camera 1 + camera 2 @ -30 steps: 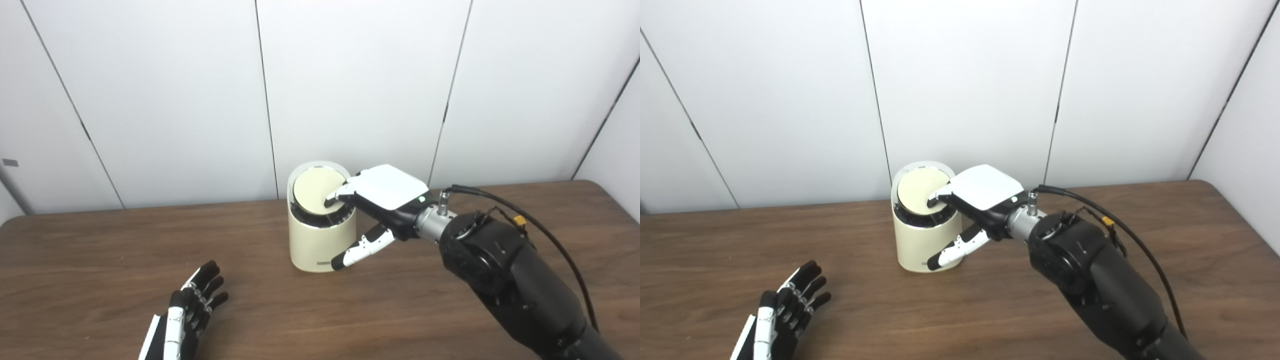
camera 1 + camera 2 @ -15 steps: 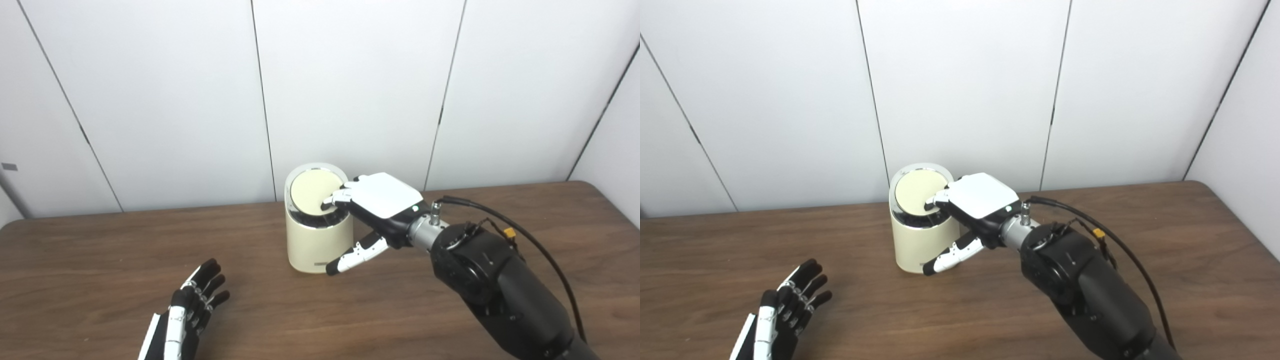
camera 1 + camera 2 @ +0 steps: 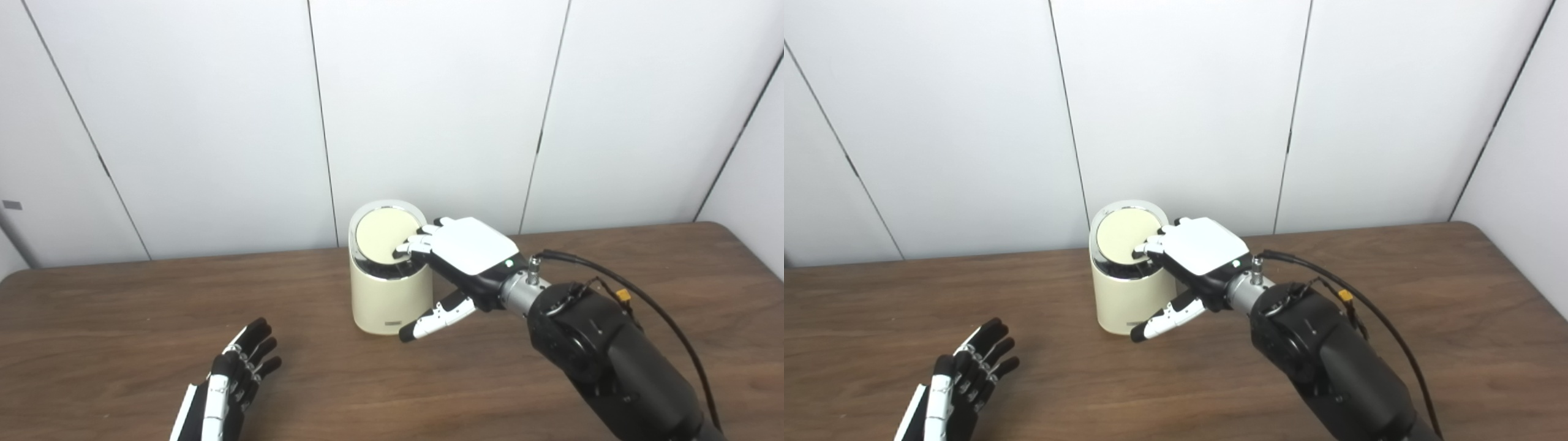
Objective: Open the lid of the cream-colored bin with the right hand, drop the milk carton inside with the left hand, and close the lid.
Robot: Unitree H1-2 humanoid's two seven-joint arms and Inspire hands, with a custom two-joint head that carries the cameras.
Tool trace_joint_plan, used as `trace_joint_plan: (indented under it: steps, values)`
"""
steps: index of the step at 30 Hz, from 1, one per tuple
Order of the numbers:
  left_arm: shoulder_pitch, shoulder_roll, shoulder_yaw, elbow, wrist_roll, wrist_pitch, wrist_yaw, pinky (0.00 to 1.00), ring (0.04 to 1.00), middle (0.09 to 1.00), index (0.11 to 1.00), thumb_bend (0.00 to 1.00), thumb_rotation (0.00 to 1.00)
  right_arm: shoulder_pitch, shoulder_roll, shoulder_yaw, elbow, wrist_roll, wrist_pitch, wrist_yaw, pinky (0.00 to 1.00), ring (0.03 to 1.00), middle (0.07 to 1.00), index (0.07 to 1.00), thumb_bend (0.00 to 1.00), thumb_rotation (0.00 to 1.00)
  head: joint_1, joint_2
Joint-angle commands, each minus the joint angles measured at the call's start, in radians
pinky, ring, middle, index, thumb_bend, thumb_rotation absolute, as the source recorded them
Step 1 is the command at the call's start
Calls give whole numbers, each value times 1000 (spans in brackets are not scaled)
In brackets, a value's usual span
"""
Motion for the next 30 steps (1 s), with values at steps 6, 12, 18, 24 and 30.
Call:
trace_joint_plan:
  steps: [6,12,18,24,30]
  values:
    - [-13,0,0,-45,7,-13,4,865,908,918,923,693,931,80,2,106,75,-22,-25,122,935,922,846,815,823,767,2,4]
    - [-13,2,1,-42,1,-13,0,861,911,920,921,701,921,80,9,93,53,-12,-26,102,968,937,851,827,807,811,-1,4]
    - [-15,13,-4,-33,-2,-4,-13,879,925,934,932,708,928,39,24,55,-10,23,-35,67,978,912,841,823,785,776,-2,1]
    - [-15,13,-5,-27,1,-9,-11,881,925,935,937,704,925,-6,85,-34,-95,84,-64,-78,882,859,805,778,805,754,-2,0]
    - [-11,13,-8,-33,0,3,-11,863,912,928,930,725,919,-29,164,-121,-78,50,-235,-477,649,687,632,619,704,753,2,-2]
